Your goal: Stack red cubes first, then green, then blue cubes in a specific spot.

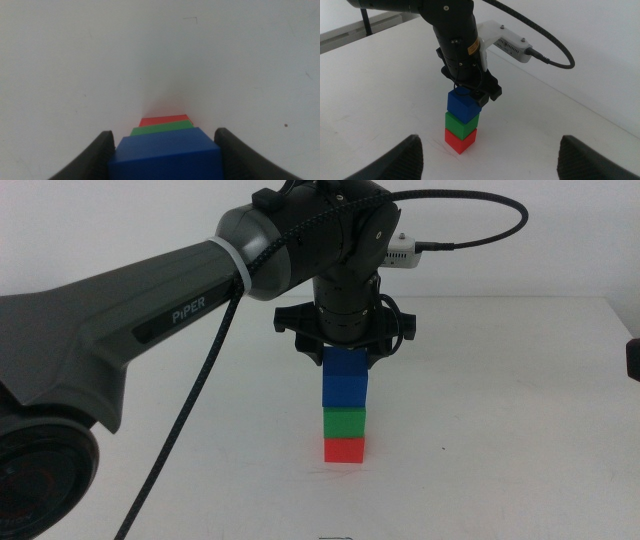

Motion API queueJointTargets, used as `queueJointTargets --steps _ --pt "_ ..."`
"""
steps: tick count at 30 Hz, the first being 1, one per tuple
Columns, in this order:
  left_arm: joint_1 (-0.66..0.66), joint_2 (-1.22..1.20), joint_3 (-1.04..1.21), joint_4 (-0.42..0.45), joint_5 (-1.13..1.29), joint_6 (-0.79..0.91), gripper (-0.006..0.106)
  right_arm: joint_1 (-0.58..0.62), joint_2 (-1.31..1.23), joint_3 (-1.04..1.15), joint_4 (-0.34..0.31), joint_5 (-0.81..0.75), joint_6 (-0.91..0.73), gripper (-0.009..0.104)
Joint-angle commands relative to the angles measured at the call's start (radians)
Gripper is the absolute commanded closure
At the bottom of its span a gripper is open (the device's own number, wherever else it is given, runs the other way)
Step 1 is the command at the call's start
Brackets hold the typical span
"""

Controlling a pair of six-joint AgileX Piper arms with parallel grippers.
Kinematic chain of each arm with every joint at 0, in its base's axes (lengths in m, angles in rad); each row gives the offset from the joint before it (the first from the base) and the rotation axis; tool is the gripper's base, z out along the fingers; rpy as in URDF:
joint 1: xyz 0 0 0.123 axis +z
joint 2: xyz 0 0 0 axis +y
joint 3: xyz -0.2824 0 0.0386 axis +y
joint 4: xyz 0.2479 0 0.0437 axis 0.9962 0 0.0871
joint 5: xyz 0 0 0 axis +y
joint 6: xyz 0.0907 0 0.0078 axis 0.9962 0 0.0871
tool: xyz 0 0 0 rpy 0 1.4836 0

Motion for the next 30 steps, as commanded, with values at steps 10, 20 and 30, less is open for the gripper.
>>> queueJointTargets --steps 10,20,30 --pt "-0.003 -0.06 -0.029 -0.006 -0.001 -0.011 0.026 -0.007 0.001 -0.026 0.008 -0.073 -0.009 0.016" --pt "-0.001 -0.112 -0.03 -0.019 0.003 0.062 0.007 -0.007 0.001 -0.026 0.008 -0.073 -0.009 0.016" --pt "-0.001 -0.28 -0.03 0.003 -0.025 0.147 0.007 -0.007 0.001 -0.026 0.008 -0.073 -0.009 0.016"
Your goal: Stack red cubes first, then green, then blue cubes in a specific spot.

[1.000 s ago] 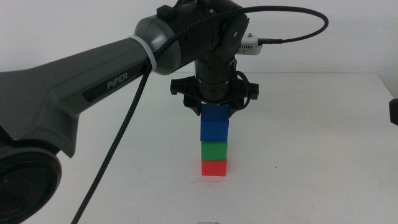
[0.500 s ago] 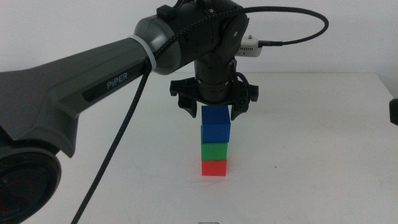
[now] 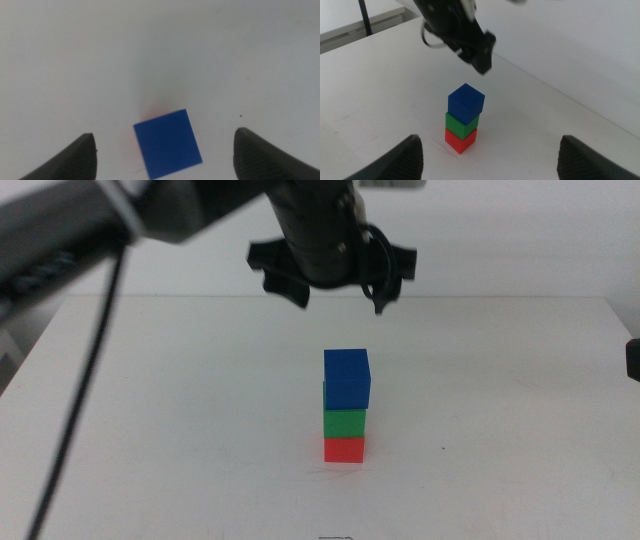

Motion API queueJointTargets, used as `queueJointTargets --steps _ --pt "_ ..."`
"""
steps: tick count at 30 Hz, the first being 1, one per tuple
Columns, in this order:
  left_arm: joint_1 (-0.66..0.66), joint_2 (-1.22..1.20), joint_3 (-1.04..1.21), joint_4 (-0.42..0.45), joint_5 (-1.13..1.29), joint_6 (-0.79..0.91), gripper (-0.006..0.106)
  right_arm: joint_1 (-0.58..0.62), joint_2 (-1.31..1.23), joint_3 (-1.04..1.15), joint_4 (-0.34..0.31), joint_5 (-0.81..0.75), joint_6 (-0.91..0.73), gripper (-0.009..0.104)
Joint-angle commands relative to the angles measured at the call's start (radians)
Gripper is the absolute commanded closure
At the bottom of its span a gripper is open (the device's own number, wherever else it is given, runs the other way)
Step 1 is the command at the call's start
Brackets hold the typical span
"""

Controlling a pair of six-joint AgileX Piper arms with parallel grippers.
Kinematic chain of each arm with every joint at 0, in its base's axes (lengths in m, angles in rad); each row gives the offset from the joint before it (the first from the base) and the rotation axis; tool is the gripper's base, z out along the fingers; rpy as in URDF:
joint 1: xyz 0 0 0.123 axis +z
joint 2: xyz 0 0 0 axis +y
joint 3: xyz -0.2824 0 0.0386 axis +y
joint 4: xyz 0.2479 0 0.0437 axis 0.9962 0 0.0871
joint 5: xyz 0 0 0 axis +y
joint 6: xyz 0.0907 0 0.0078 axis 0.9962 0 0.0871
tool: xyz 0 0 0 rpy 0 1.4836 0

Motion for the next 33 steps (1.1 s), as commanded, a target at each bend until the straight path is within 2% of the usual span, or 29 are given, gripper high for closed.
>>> queueJointTargets --steps 1,14,18,24,33 --pt "-0.001 -0.104 -0.03 0.024 -0.031 0.047 0.007 -0.007 0.001 -0.026 0.008 -0.073 -0.009 0.016" --pt "0.028 -0.332 -0.029 0.05 0.08 0.361 0.007 -0.007 0.001 -0.026 0.008 -0.073 -0.009 0.016" --pt "0.125 -0.431 -0.029 0.007 0.084 0.465 0.007 -0.007 0.001 -0.026 0.008 -0.073 -0.009 0.016" --pt "0.368 -0.604 0.031 -0.146 0.029 0.618 0.007 -0.007 0.001 -0.026 0.008 -0.073 -0.009 0.016" --pt "0.558 -0.734 0.136 -0.164 -0.083 0.628 0.007 -0.007 0.001 -0.026 0.008 -0.073 -0.009 0.016"
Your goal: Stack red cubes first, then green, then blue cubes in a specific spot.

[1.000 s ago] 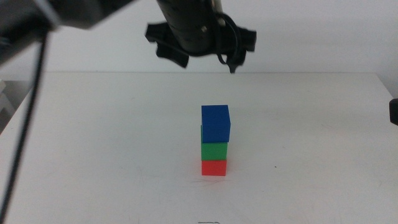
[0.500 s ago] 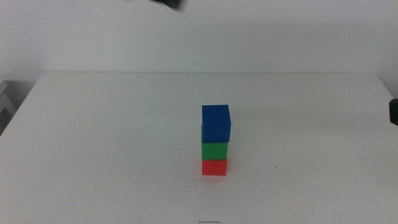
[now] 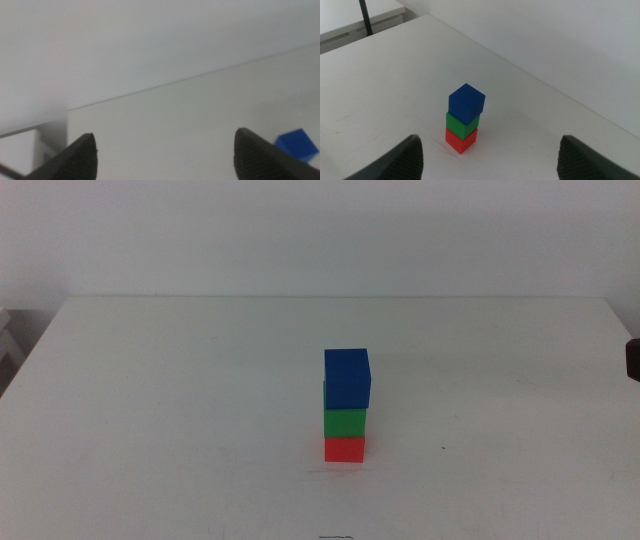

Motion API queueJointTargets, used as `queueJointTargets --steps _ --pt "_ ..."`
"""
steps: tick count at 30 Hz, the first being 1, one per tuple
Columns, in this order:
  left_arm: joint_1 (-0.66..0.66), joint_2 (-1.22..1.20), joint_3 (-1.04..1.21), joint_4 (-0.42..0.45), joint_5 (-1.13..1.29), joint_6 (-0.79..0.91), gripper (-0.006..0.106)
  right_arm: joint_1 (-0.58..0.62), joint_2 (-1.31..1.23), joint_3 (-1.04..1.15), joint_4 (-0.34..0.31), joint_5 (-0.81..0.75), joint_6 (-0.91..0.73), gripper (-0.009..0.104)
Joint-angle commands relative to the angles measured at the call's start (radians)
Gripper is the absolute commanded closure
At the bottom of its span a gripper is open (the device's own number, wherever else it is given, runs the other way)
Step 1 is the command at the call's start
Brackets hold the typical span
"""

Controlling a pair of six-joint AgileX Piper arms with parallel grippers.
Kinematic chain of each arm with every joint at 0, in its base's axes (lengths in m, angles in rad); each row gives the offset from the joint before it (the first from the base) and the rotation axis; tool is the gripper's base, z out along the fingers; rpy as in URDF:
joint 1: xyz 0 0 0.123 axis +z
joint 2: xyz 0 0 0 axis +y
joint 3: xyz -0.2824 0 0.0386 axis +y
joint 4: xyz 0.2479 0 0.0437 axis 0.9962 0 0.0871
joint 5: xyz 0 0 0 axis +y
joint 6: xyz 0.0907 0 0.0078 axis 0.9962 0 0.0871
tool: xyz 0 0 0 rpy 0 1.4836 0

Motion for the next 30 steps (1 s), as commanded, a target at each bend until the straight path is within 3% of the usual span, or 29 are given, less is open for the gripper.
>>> queueJointTargets --steps 1,21,30 --pt "0.034 -0.039 0.002 -0.013 -0.088 0.002 0.007 -0.007 0.001 -0.026 0.008 -0.073 -0.009 0.016" --pt "0.05 -0.036 0.014 -0.003 -0.089 0.002 0.007 -0.007 0.001 -0.026 0.008 -0.073 -0.009 0.016" --pt "0.05 -0.168 0.014 0.116 -0.08 0.002 0.007 -0.007 0.001 -0.026 0.007 -0.072 -0.009 0.016"
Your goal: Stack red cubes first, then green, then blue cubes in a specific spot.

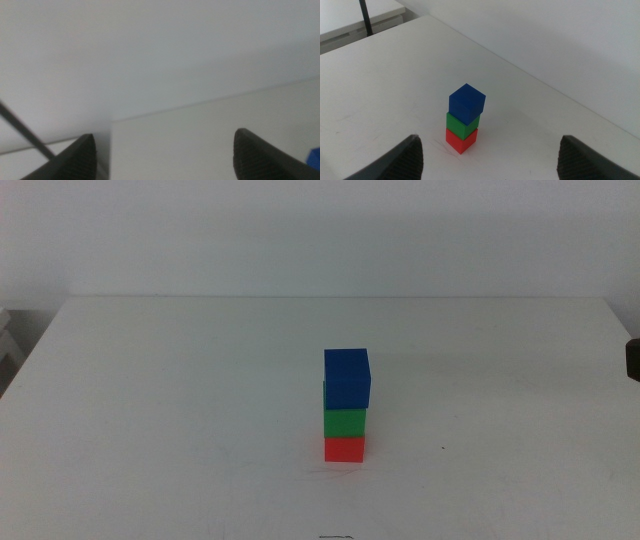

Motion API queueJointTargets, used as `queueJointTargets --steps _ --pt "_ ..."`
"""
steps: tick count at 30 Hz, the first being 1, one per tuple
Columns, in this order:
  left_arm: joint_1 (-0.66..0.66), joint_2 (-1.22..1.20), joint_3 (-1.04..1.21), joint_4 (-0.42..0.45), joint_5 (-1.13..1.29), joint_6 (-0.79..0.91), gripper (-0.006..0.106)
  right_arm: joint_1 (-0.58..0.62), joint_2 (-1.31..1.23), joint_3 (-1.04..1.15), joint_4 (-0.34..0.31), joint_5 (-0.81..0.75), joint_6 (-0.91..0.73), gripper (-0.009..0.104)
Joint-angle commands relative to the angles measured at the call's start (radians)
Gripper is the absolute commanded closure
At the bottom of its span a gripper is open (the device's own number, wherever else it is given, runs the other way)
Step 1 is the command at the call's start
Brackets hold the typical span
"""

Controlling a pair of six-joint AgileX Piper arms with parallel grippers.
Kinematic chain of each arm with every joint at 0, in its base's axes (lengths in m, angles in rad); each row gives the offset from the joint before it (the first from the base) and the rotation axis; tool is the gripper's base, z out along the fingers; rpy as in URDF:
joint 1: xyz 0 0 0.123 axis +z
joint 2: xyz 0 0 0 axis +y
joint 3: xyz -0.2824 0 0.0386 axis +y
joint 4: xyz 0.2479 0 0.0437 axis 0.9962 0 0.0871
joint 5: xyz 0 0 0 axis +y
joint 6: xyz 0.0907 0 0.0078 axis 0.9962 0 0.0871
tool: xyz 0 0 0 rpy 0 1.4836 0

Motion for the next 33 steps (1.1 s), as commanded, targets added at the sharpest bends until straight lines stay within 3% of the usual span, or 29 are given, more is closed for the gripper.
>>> queueJointTargets --steps 1,7,14,17,21,27,30,33 --pt "-0.001 -0.028 -0.021 0.033 -0.068 -0.001 0.007 -0.007 0.001 -0.026 0.007 -0.072 -0.009 0.016" --pt "-0.001 -0.092 0.08 0.065 -0.154 -0.001 0.007 -0.007 -0.006 -0.003 -0.054 -0.104 -0.009 0.016" --pt "-0.001 -0.32 0.479 0.085 -0.559 -0.001 0.007 -0.027 -0.091 0.213 -0.104 -0.38 -0.009 0.016" --pt "-0.001 -0.444 0.699 0.088 -0.728 -0.001 0.007 -0.109 -0.145 0.337 -0.102 -0.475 -0.009 0.016" --pt "-0.001 -0.61 0.945 0.081 -0.878 -0.001 0.007 -0.284 -0.256 0.503 -0.089 -0.477 -0.009 0.016" --pt "-0.001 -0.821 1.241 -0.022 -0.998 -0.001 0.007 -0.453 -0.475 0.711 -0.117 -0.478 -0.009 0.016" --pt "-0.001 -0.893 1.375 -0.085 -1.014 -0.001 0.007 -0.478 -0.609 0.79 -0.135 -0.486 -0.009 0.016" --pt "-0.001 -0.937 1.483 -0.095 -1.026 -0.001 0.007 -0.478 -0.716 0.862 -0.134 -0.504 -0.009 0.016"
